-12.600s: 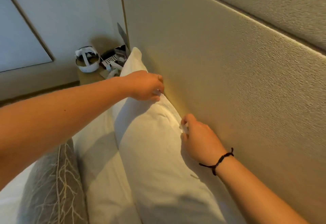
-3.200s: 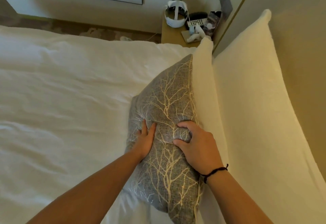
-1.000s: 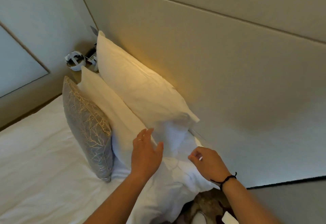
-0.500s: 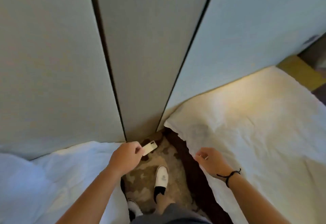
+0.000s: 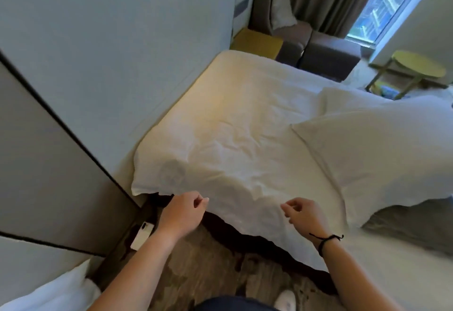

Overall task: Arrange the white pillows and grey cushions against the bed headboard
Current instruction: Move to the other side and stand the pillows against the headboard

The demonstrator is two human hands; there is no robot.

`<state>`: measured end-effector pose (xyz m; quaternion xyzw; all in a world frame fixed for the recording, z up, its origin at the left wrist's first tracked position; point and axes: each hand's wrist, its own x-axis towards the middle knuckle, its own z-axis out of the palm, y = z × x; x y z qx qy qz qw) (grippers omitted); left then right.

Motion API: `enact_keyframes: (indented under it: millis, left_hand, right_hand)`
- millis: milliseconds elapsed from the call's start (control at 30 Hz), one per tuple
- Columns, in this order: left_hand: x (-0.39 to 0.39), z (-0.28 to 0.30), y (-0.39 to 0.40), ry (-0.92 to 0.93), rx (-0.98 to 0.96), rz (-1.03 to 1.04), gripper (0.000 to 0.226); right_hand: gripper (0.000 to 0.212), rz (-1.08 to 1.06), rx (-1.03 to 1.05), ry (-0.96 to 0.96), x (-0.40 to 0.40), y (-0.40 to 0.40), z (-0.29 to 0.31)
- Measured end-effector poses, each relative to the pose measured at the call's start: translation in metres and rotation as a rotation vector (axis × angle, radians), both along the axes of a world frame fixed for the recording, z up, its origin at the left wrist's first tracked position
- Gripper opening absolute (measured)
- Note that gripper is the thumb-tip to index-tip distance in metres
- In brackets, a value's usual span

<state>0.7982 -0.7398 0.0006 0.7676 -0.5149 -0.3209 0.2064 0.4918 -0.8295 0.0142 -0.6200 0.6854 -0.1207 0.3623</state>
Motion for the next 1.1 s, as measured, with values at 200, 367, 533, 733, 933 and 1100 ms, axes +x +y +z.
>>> enact_keyframes:
  millis: [200, 367, 533, 733, 933, 1100]
  left_hand:
    - [-0.144, 0.001, -0.091, -0.061, 0.028, -0.14, 0.044]
    - [-0.265, -0.002, -0.157, -0.1, 0.02, -0.231, 0.032]
    - [-0.333, -0.004, -0.209, -0.055, 0.017, -0.245, 0.026]
    - [-0.387, -0.025, -0.282, -0.077, -0.07, -0.397, 0.012]
    - [-0.451, -0.034, -0.346, -0.096, -0.109, -0.716, 0.025]
    - [-0.502, -0.035, -0.386, -0.065, -0.119, -0.836, 0.035]
  right_hand:
    - [0.013, -0.139, 0.006, -0.117, -0.136, -0.059, -0.017]
    - [0.011, -0.326, -0.005, -0.136, -0.26, -0.112, -0.026]
    - [0.011, -0.411, -0.007, -0.142, -0.331, -0.149, -0.028]
    - [0.027, -0.565, 0.031, -0.181, -0.36, -0.178, -0.052]
    - [0.043, -0.602, 0.096, -0.053, -0.38, -0.186, -0.042]
    - [0.054, -0.766, 0.073, -0.097, -0.422, -0.229, -0.034]
